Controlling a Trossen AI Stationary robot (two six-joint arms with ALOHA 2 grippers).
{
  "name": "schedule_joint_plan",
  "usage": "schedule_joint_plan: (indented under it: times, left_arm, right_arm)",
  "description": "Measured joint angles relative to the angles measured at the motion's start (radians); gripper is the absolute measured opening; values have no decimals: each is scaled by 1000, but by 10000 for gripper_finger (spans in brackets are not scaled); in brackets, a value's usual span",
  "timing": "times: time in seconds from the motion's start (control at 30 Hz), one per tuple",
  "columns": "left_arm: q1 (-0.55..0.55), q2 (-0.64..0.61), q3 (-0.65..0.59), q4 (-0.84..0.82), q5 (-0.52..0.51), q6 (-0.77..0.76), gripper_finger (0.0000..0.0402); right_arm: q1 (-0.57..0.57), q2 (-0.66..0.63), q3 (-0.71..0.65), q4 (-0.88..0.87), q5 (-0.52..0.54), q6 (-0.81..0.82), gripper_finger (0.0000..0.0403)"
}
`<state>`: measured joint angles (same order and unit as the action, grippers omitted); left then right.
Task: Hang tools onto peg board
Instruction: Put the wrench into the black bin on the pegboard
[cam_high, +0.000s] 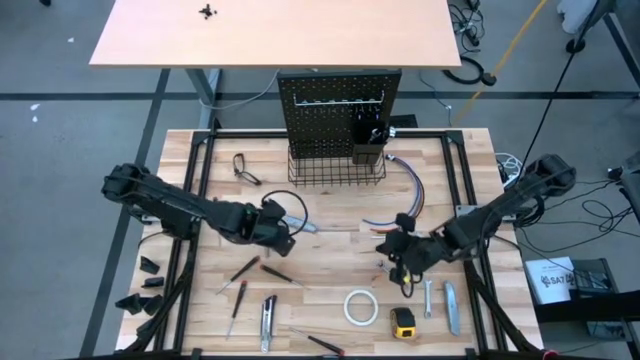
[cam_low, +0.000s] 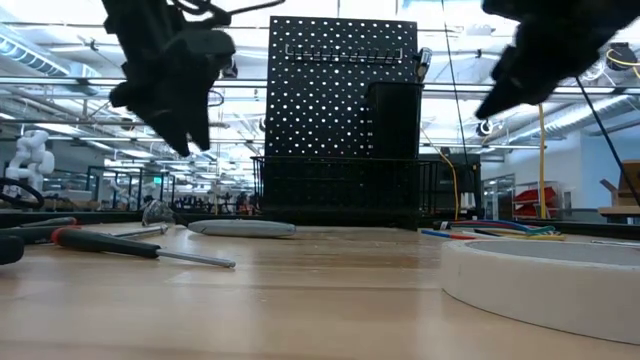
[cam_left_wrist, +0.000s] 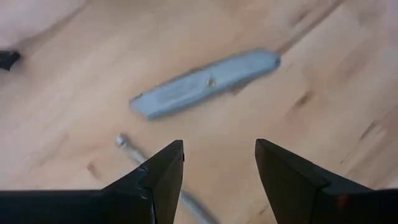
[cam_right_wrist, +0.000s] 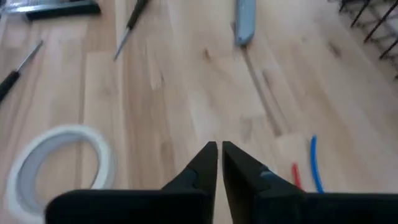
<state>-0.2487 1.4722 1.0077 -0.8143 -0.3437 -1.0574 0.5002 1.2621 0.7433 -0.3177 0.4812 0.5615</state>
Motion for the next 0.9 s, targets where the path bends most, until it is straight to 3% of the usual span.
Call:
schedule_joint_plan:
  times: [0.17, 0.27, 0.4, 0.53, 0.6, 0.7, 0.9]
  left_arm:
    - [14, -2, 0, 27, 5, 169, 203]
    - [11, -55, -12, 48, -54, 181, 203]
    - [33, -198, -132, 195, -60, 222, 203]
    - [52, -312, -274, 458, 32, 313, 203]
    - [52, -321, -321, 596, 50, 357, 203]
    - [53, -300, -344, 747, 51, 414, 203]
    - [59, -229, -348, 787, 64, 417, 203]
  right_arm:
    - [-56, 0, 0, 92, -16, -115, 82]
    - [-95, 0, 15, 69, -56, -46, 120]
    - [-149, 0, 26, -8, -258, 94, 160]
    - [-144, 4, 30, -107, -503, 180, 172]
    - [-107, 6, 30, -170, -524, 186, 164]
    - [-58, 10, 30, -236, -467, 205, 132]
    - [-47, 75, 26, -252, -448, 208, 12]
